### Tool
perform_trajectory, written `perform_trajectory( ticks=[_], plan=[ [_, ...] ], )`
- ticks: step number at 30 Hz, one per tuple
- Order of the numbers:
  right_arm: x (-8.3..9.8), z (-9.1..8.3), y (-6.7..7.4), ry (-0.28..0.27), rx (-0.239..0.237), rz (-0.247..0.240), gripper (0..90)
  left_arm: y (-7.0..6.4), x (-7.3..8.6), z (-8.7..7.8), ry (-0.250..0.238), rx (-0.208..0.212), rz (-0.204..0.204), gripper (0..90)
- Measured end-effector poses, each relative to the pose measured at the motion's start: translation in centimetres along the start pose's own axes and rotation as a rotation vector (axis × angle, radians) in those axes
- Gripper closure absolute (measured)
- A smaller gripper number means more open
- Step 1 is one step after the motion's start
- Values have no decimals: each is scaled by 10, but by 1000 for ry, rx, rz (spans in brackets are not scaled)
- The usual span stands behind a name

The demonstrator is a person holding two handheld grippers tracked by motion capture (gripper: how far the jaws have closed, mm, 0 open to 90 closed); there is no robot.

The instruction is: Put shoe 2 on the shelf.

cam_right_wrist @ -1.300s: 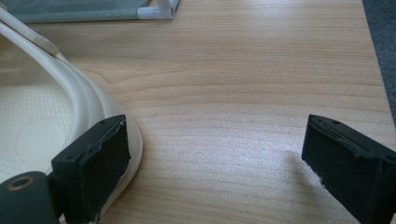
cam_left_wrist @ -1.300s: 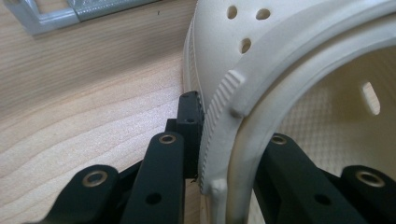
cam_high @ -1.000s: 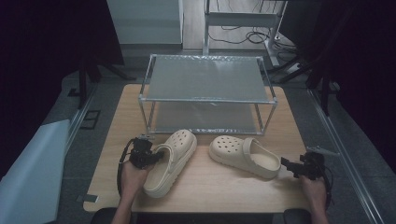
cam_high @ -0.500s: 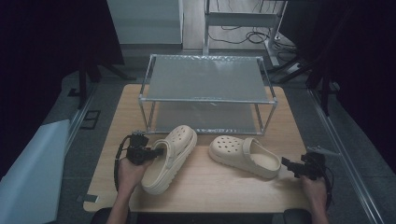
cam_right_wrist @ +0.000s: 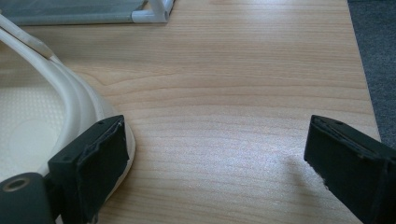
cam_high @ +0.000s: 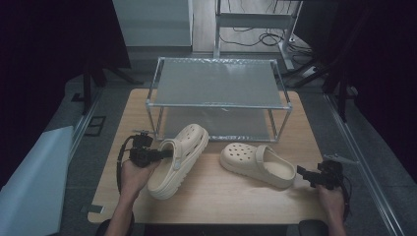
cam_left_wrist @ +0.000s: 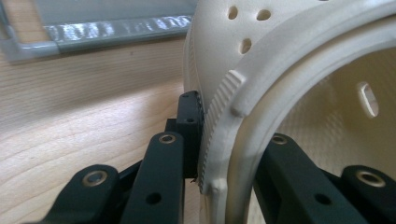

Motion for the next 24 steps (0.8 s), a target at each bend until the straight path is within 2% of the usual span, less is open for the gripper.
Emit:
perform_trajectory(
  ticks=[5,8,15,24],
  plan=[
    [0,0,-1,4,2,0,58,-4,-4,-3,-4,41,-6,767],
    [1,2,-2,6,6,4,59,-9,-10,-7,-13,87,-15,767],
    [1,1,-2,10,9,6,60,-14,-20,-13,-12,95,-5,766],
    [1,1,-5,9,19,19,59,-25,-37,-23,-30,138,-1,766]
  ],
)
Point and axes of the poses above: each handheld gripper's, and its own axes: z roughly forward along the jaws, x roughly out of its underside, y roughly to its left, the point moved 7 cm from there along z, roughly forward along the jaws, and after that the axes turned 11 degrees about z, right-handed, at the moved point
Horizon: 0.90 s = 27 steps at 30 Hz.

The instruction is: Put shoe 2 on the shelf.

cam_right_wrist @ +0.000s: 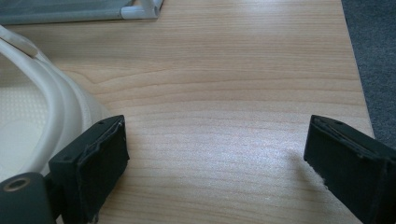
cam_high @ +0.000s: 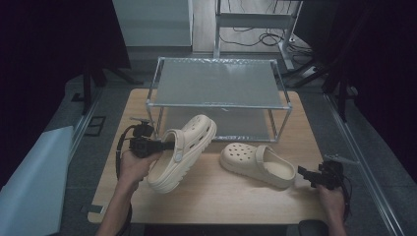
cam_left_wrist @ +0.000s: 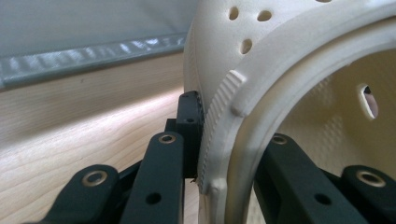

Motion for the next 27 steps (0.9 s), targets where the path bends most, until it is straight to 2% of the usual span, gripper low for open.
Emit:
perform_trajectory(
  ticks=[4,10,16,27],
  plan=[
    [0,0,0,3,2,4,60,-6,-8,-3,-11,15,5,766],
    [0,1,-1,0,-1,7,60,-11,-19,-7,-22,14,11,765],
    [1,1,-1,8,-1,12,59,-16,-35,-13,-49,38,4,766],
    [1,2,-2,6,-1,18,60,-11,-55,-20,-83,37,-20,767]
  ],
)
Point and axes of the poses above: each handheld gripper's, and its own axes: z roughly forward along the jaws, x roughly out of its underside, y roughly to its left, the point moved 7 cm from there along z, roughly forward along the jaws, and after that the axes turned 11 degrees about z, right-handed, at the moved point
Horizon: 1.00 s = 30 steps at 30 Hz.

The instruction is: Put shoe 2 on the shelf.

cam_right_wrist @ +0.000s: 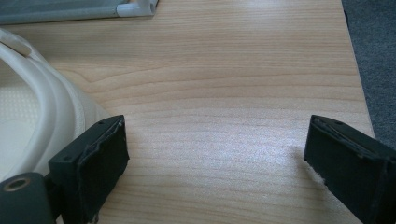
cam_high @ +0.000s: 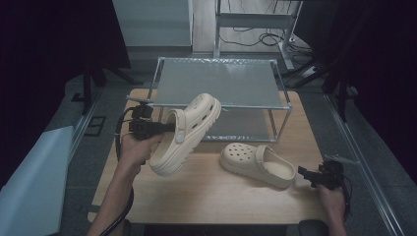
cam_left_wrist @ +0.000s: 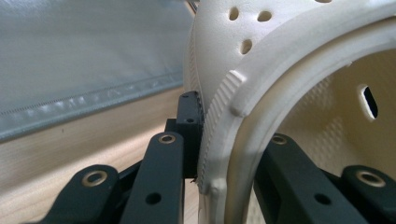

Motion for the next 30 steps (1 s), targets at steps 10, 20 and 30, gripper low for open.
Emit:
perform_trajectory(
  ticks=[10,20,30],
  plan=[
    [0,0,-1,1,0,0,60,6,-26,0,-38,-17,-34,766],
    [0,0,-1,4,-4,6,60,15,-51,9,-85,-32,-88,766],
    [0,0,-1,5,-5,10,60,21,-72,23,-139,-40,-147,765]
  ],
)
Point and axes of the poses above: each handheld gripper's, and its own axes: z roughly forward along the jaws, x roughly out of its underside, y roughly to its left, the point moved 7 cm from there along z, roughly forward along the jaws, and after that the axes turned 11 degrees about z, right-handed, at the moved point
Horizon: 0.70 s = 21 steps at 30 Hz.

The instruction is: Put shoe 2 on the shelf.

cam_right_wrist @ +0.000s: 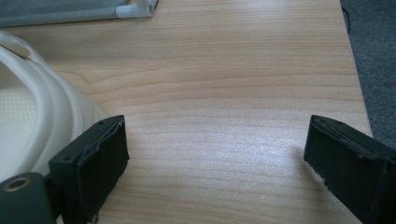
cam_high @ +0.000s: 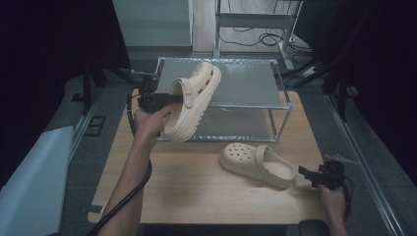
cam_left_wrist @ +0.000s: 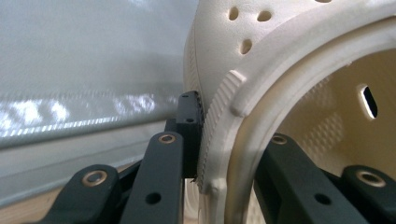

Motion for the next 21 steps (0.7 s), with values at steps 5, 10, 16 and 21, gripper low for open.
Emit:
perform_trajectory(
  ticks=[5,10,16,21],
  plan=[
    [0,0,0,-1,-2,-2,60,3,-10,9,-30,0,-39,765],
    [0,1,0,-2,-5,-1,60,7,-21,17,-66,-6,-73,765],
    [0,1,0,0,-8,0,61,11,-38,28,-110,-25,-106,763],
    [-1,1,0,0,-10,-3,62,16,-48,35,-144,-48,-131,762]
  ],
)
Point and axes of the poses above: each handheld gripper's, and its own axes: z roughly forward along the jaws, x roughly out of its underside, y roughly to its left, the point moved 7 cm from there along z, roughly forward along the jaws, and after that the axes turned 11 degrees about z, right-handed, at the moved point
